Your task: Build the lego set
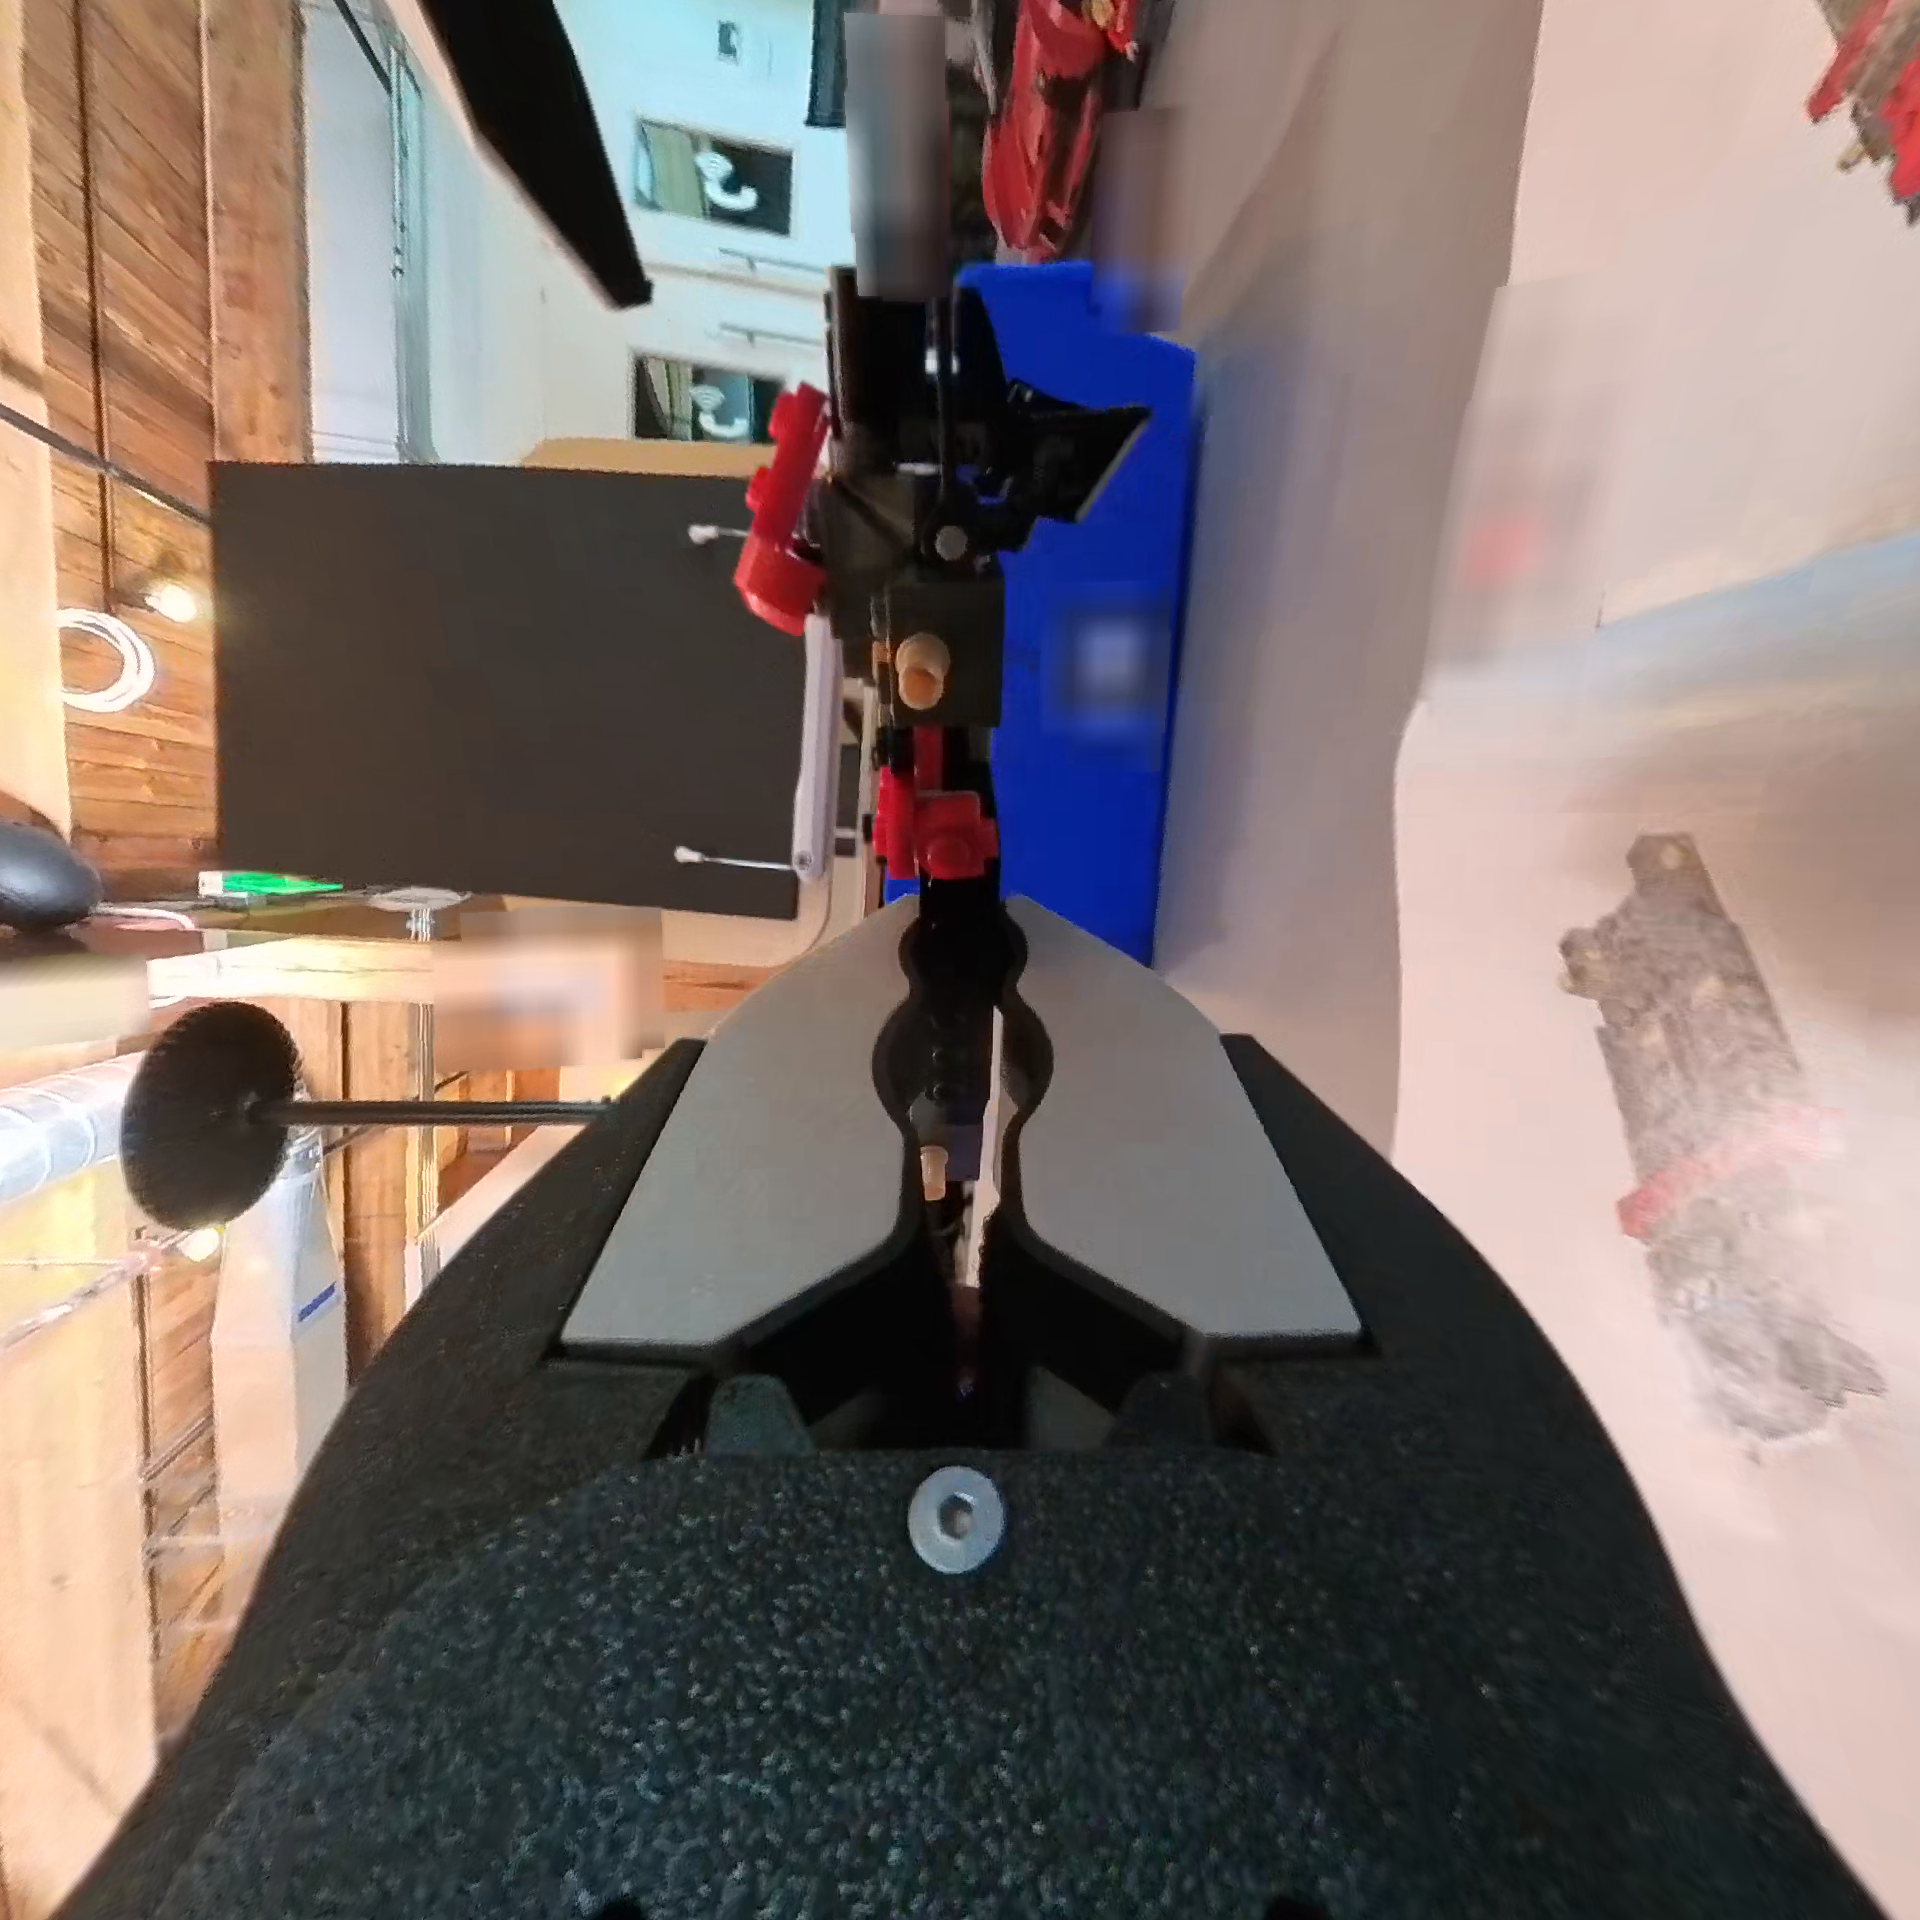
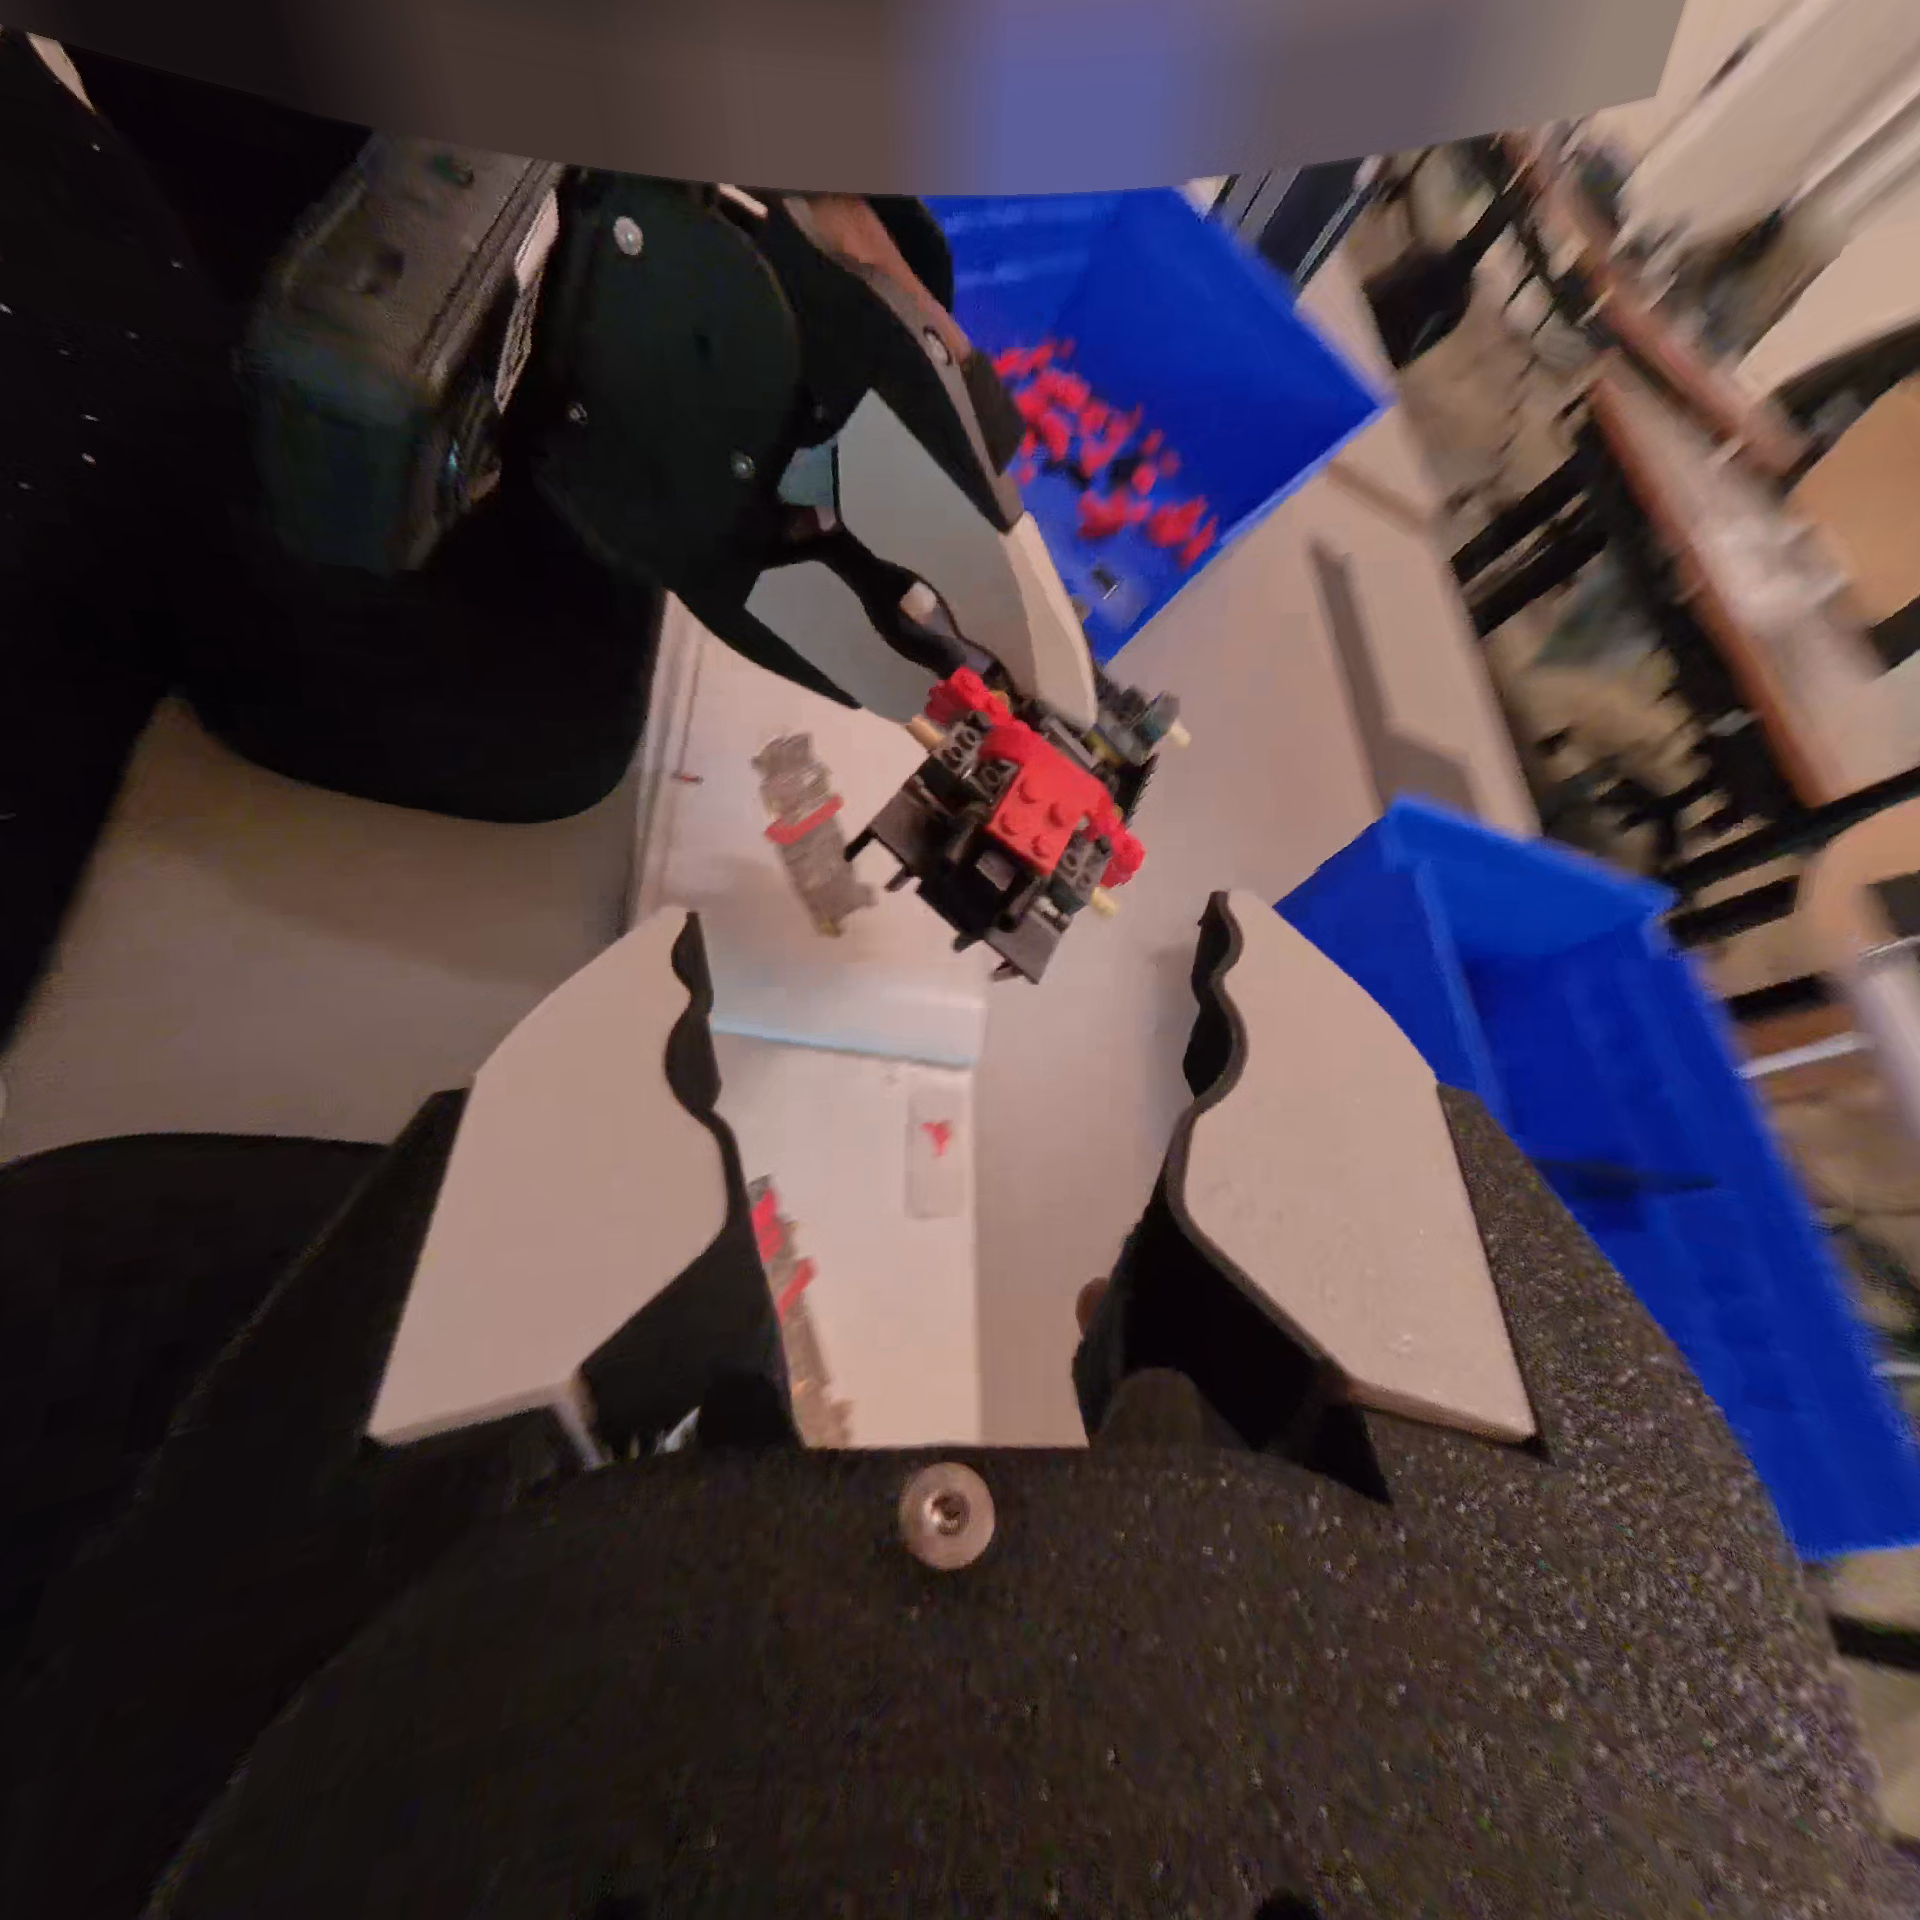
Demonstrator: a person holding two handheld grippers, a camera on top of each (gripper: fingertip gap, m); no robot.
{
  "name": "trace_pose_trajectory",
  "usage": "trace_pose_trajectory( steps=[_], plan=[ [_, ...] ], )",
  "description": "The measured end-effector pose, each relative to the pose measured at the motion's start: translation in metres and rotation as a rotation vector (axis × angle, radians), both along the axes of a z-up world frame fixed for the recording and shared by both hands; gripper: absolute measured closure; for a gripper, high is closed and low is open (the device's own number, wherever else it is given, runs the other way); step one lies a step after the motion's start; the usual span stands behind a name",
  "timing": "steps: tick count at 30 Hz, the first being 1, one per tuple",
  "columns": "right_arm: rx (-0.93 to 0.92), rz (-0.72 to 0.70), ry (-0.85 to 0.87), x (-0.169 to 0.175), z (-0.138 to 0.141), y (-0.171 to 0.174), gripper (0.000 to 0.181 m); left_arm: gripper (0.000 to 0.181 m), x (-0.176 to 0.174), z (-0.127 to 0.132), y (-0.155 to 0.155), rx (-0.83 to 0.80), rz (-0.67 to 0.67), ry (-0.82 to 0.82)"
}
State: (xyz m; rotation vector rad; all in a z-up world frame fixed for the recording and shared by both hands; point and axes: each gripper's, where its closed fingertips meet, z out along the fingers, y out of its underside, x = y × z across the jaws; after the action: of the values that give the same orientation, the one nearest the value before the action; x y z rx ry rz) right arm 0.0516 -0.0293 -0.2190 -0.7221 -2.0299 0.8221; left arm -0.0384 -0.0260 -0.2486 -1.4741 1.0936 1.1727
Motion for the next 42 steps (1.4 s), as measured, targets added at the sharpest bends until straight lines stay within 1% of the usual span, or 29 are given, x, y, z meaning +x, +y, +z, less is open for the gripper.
trace_pose_trajectory(
  steps=[3,5,9,12,15,17,19,23,30,34,38,42],
  plan=[
    [0.135,0.021,0.19,-0.005,0.023,0.004,0.093,0.173,0.005,0.016,-0.001,0.004,-0.066,-0.04],
    [0.236,0.052,0.262,-0.008,0.034,0.002,0.095,0.173,0.008,0.026,-0.001,0.003,-0.105,-0.063],
    [0.473,0.121,0.321,-0.015,0.043,-0.006,0.107,0.173,0.011,0.044,-0.004,-0.004,-0.169,-0.097],
    [0.577,0.179,0.349,-0.02,0.047,-0.016,0.115,0.173,0.014,0.054,-0.005,-0.012,-0.203,-0.113],
    [0.625,0.211,0.336,-0.025,0.046,-0.022,0.118,0.173,0.015,0.06,-0.006,-0.015,-0.217,-0.106],
    [0.657,0.224,0.351,-0.027,0.048,-0.025,0.125,0.173,0.015,0.062,-0.006,-0.019,-0.209,-0.084],
    [0.687,0.213,0.363,-0.028,0.05,-0.026,0.134,0.173,0.014,0.064,-0.007,-0.018,-0.192,-0.054],
    [0.736,0.174,0.387,-0.027,0.052,-0.024,0.141,0.173,0.012,0.068,-0.009,-0.005,-0.147,-0.003],
    [0.779,0.121,0.404,-0.024,0.053,-0.017,0.142,0.173,0.013,0.075,-0.009,0.026,-0.061,0.097],
    [0.793,0.106,0.417,-0.021,0.054,-0.015,0.141,0.172,0.018,0.076,-0.009,0.011,-0.061,0.062],
    [0.77,0.097,0.4,-0.02,0.053,-0.011,0.141,0.172,0.022,0.07,-0.006,-0.022,-0.075,-0.001],
    [0.768,0.091,0.397,-0.02,0.054,-0.008,0.147,0.173,0.024,0.064,-0.005,-0.069,-0.091,-0.073]
  ],
)
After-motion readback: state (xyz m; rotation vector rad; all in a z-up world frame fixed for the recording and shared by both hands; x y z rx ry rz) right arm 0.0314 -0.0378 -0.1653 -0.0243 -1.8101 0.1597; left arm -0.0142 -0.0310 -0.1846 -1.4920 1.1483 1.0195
